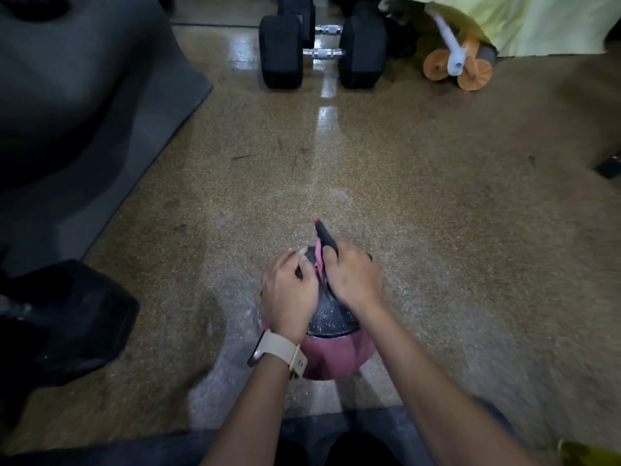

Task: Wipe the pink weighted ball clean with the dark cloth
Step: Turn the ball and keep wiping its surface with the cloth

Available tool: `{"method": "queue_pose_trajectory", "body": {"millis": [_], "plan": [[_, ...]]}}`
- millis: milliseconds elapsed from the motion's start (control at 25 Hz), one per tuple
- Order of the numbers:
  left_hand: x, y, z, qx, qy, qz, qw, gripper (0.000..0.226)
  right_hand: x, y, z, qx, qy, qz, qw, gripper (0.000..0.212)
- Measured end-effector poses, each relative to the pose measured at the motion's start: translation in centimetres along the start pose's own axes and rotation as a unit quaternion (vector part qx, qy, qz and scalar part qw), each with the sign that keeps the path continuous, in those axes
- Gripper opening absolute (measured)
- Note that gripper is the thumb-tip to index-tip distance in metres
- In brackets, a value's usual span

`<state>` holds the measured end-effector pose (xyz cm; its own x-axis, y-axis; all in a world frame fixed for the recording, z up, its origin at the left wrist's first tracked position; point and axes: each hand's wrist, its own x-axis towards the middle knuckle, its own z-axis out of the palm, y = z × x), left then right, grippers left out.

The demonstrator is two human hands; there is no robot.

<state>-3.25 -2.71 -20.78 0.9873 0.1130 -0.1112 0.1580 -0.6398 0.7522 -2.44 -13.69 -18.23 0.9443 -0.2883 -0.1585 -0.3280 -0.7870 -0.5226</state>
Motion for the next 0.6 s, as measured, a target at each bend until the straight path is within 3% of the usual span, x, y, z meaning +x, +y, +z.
{"method": "queue_pose_trajectory", "body": {"millis": [120, 200, 320, 400, 480, 600], "plan": [[1.3, -0.2, -0.3, -0.037, -0.003, -0.023, 0.999, 0.038, -8.7, 1.0, 2.0, 0.0, 0.07, -0.116, 0.991, 0.052], [1.2, -0.9, -0.4, -0.053, -0.001, -0.022, 0.998, 0.039, -10.3, 2.9, 2.2, 0.036, 0.079, -0.137, 0.987, 0.052], [-1.6, -1.5, -0.9, -0.026, 0.018, -0.02, 0.999, 0.068, -2.9, 3.5, 0.8, 0.138, 0.031, -0.026, 0.99, 0.041], [-3.6, -2.0, -1.3, -0.014, 0.009, 0.012, 1.0, 0.077, 0.7, 2.4, -0.3, 0.105, -0.016, 0.004, 0.994, 0.038], [-2.0, -2.0, -1.8, 0.008, -0.036, 0.072, 0.997, 0.071, -1.4, 1.1, 0.4, 0.027, 0.023, -0.049, 0.998, 0.038], [1.8, -1.4, -1.6, 0.015, -0.111, 0.078, 0.991, 0.052, -6.2, 1.3, 1.2, -0.025, 0.043, -0.173, 0.984, 0.05]]}}
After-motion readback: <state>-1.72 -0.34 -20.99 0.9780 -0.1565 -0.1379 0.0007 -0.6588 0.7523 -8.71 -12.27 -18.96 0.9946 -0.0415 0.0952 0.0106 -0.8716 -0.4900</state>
